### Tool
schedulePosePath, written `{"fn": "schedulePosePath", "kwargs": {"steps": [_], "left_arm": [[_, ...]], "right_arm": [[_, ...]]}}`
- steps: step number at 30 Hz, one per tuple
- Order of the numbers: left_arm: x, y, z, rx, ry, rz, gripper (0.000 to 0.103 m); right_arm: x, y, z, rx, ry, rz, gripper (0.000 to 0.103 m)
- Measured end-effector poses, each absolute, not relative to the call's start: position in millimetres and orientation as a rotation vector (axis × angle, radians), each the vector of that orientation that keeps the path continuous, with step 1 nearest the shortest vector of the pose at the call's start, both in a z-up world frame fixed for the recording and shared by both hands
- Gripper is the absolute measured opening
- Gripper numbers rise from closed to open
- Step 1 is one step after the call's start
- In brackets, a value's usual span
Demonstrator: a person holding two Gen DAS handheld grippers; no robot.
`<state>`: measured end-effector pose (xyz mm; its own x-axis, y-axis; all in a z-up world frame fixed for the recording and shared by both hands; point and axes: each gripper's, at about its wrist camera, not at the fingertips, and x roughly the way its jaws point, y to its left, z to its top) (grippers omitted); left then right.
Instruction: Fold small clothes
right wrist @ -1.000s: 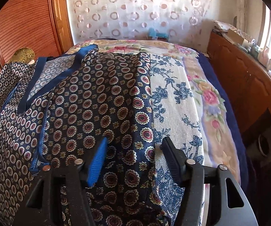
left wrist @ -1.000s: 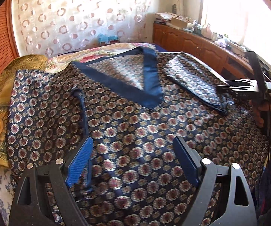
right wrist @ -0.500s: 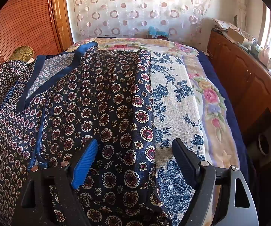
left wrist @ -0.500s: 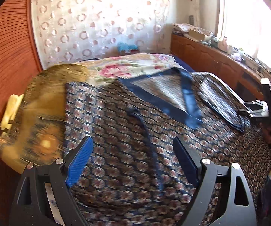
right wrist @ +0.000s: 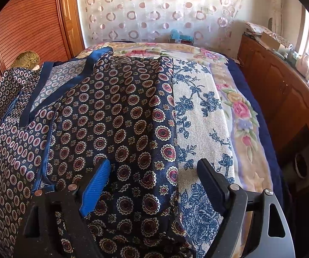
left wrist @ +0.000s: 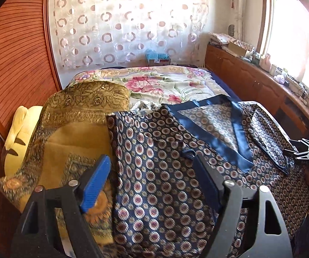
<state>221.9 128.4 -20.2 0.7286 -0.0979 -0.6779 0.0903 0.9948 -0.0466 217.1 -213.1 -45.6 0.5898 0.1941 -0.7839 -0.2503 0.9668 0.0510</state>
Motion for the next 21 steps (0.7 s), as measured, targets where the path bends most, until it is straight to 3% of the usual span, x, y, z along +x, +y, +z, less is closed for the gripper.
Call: {"fn": "schedulePosePath", "kwargs": {"steps": [4,16,21], "left_arm": [[237,131,-24,0.021,0.768,-0.089,0.062],[278,152,-44,0.033,0.83,-0.05,0.036],[281,149,-45,0.053,0.83,-0.054,0.03]], "right_arm": [[221,-217,-36,-0.034,0.892,0.285,0.084],[282,-216,-13,-0.066,0.86,0.299,0.084],[314,-211,-25,-0.067,0.903,0.322,0.084]]}}
